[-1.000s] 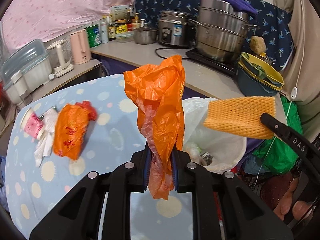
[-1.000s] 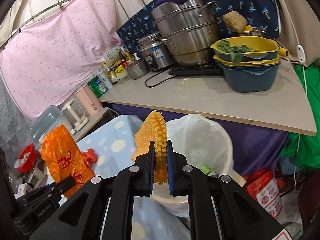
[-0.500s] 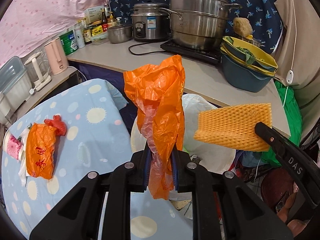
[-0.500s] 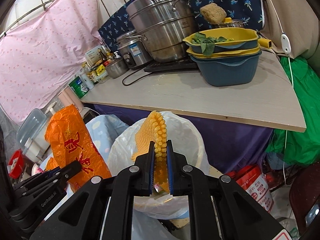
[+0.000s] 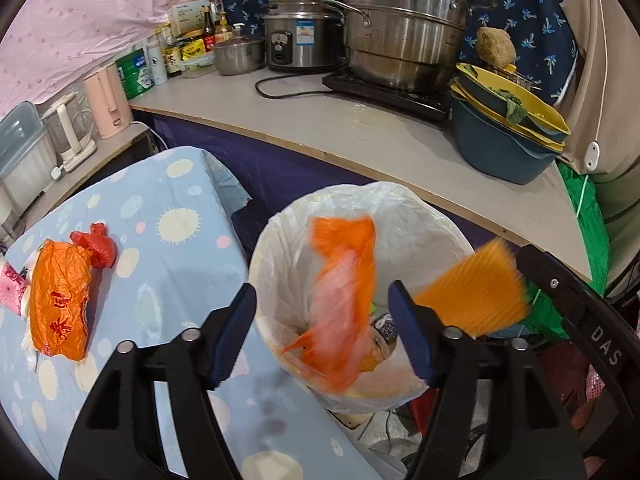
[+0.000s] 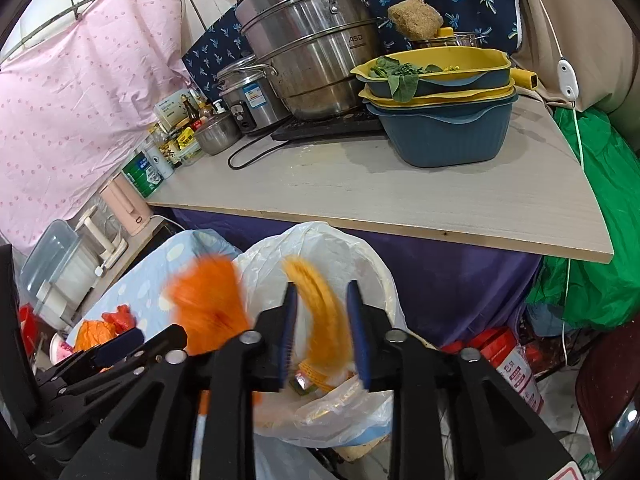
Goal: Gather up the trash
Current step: 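Carry the orange bag and foam net to the bin and release, then grasp the white tissue with the left gripper while the right grasps the orange bag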
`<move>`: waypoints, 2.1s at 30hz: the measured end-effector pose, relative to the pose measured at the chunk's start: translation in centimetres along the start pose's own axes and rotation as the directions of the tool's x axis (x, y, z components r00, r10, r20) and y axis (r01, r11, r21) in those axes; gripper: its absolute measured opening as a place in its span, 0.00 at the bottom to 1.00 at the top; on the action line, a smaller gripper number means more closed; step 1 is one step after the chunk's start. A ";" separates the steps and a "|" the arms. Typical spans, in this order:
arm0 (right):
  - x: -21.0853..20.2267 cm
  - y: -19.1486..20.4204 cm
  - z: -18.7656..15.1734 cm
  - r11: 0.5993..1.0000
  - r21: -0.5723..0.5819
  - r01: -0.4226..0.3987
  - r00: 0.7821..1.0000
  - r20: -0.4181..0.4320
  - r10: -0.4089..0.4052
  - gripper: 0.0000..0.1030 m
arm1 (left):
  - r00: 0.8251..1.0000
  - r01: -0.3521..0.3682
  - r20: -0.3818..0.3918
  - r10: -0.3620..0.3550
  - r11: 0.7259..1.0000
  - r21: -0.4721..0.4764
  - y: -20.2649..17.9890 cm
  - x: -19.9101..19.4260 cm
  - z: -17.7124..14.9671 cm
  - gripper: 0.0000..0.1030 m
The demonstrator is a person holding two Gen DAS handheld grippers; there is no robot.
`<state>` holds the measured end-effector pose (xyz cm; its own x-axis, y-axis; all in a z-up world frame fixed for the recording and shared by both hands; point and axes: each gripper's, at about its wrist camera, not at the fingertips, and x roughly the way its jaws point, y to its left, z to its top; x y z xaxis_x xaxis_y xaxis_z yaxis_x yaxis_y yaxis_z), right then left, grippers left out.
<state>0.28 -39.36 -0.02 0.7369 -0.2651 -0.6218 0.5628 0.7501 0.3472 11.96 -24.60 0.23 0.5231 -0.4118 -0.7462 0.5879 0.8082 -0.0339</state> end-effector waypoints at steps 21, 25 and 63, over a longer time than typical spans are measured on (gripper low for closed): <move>-1.1 3.3 -0.4 0.998 -0.047 -0.046 0.999 -0.003 0.045 0.33 | 0.999 -0.033 0.015 0.035 0.996 -0.082 4.0 -1.8 -0.3 0.67; -1.2 4.9 -0.9 0.996 -0.065 -0.062 0.998 -0.008 0.062 0.35 | 0.999 -0.043 0.022 0.045 0.993 -0.112 5.8 -2.5 -0.7 0.67; 4.8 29.4 -13.3 0.894 -0.316 -0.318 0.934 -0.266 0.238 0.65 | 0.957 -0.290 -0.142 0.255 0.789 -0.542 35.0 -6.8 -12.5 0.79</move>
<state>15.43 -10.54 -2.12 0.7230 0.0921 -0.6847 0.1505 0.9463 0.2862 21.22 11.76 -4.19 0.5625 -0.1284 -0.8168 -0.0223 0.9852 -0.1702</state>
